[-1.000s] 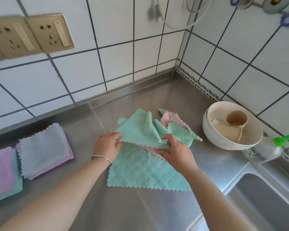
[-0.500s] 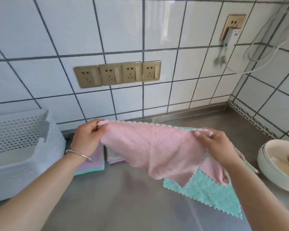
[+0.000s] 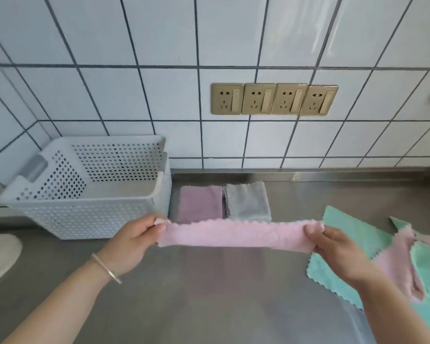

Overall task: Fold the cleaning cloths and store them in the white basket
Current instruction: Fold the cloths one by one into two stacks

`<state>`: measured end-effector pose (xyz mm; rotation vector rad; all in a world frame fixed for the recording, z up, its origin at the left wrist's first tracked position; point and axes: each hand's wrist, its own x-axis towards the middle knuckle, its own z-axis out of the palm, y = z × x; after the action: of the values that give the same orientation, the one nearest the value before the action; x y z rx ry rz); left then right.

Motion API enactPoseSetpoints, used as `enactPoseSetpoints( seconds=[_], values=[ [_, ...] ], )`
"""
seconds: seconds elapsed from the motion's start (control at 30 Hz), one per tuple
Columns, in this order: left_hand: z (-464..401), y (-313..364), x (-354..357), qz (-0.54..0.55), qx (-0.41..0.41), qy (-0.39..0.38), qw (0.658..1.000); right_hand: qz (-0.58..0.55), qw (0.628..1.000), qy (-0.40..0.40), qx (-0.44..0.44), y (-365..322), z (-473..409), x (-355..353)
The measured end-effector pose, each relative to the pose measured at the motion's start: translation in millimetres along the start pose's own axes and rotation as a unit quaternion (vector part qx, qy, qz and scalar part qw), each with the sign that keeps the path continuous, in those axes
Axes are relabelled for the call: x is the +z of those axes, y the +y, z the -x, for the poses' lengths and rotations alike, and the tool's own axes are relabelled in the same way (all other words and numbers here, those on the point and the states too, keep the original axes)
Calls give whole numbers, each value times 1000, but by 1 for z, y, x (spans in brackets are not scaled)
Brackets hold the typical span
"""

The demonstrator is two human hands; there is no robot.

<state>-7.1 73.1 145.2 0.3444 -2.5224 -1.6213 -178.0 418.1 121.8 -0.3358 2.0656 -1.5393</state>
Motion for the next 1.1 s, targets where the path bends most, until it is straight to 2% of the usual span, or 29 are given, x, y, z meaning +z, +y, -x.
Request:
enactPoseSetpoints(
  seconds=[0.13, 0.27, 0.33, 0.5, 0.63, 0.73, 0.87, 1.0, 1.1],
  values=[
    [46, -63, 23, -22, -79, -130, 988, 40, 984, -98, 145, 64, 21, 16],
    [76, -122, 58, -18, -183, -215, 959, 73, 952, -135, 265, 116, 37, 27],
    [85, -140, 68, 7, -242, -206, 948, 105, 935, -174, 291, 124, 43, 30],
    [69, -151, 79, 20, -307, -178, 935, 116, 935, -140, 303, 132, 28, 34],
    [27, -145, 78, -36, -291, -90, 952, 171, 944, -66, 275, 131, -5, 41],
    [-5, -151, 78, -101, -278, -52, 954, 225, 944, -8, 242, 129, -32, 47],
    [-32, -155, 85, -166, -275, -37, 946, 277, 933, 16, 231, 129, -53, 54],
    [-45, -163, 91, -219, -289, -37, 931, 350, 906, 23, 237, 130, -63, 58],
    [-47, -161, 92, -250, -294, -34, 922, 366, 899, 28, 240, 132, -65, 59]
  ],
)
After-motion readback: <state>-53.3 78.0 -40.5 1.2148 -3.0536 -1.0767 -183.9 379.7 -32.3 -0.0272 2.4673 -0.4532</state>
